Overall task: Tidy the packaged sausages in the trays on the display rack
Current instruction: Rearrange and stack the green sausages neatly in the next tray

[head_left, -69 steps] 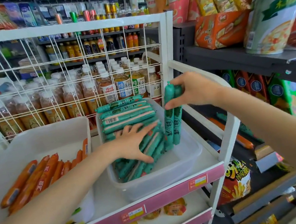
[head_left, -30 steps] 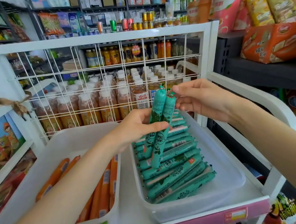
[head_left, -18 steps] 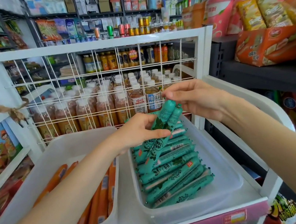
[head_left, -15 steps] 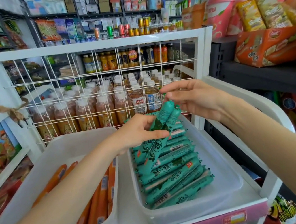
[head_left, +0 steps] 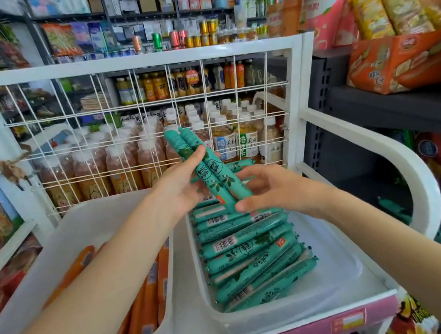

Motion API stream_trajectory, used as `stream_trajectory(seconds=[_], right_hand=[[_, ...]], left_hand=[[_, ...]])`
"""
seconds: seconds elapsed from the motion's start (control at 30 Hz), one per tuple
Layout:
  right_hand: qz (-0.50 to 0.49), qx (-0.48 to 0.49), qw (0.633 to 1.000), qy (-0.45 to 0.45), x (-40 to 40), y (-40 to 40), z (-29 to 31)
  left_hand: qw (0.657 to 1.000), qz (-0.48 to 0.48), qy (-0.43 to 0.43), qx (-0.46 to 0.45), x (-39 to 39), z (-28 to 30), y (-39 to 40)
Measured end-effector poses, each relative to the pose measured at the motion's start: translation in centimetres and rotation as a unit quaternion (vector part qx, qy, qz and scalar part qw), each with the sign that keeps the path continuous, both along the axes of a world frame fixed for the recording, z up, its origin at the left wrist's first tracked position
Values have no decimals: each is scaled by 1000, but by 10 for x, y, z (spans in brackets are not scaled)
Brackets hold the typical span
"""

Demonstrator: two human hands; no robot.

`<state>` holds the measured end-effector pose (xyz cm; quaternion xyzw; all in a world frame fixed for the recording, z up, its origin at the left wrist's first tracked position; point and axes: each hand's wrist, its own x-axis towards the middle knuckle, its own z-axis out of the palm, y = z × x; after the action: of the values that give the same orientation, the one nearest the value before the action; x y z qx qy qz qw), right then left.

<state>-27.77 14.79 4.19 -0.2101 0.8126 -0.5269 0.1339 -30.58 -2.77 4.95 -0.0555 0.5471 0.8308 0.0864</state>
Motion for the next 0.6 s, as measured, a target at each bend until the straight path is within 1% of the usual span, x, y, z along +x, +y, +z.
stream_trajectory(seconds=[0.1, 0.2, 0.27, 0.4, 0.47, 0.53, 0.6], right_hand=[[29, -42, 999, 3, 6, -4, -8], [16, -72, 997, 21, 11, -2, -11], [20, -69, 997, 25, 14, 1, -12], [33, -16, 999, 31, 18, 9, -14], [7, -40, 999, 3, 18, 12, -16], [-32, -77, 996, -5, 20, 13, -18], [-90, -102, 991, 9, 21, 14, -20]], left_hand=[[1000, -13, -10, 14, 0, 1, 5], [1000, -25, -9, 15, 3, 2, 8], [999, -40, -10, 4, 5, 2, 9], [999, -45, -10, -13, 6, 1, 9], [999, -33, 6, -17, 9, -1, 11], [997, -18, 45, -57, 12, -5, 13], [986, -6, 100, -133, 16, -6, 14]])
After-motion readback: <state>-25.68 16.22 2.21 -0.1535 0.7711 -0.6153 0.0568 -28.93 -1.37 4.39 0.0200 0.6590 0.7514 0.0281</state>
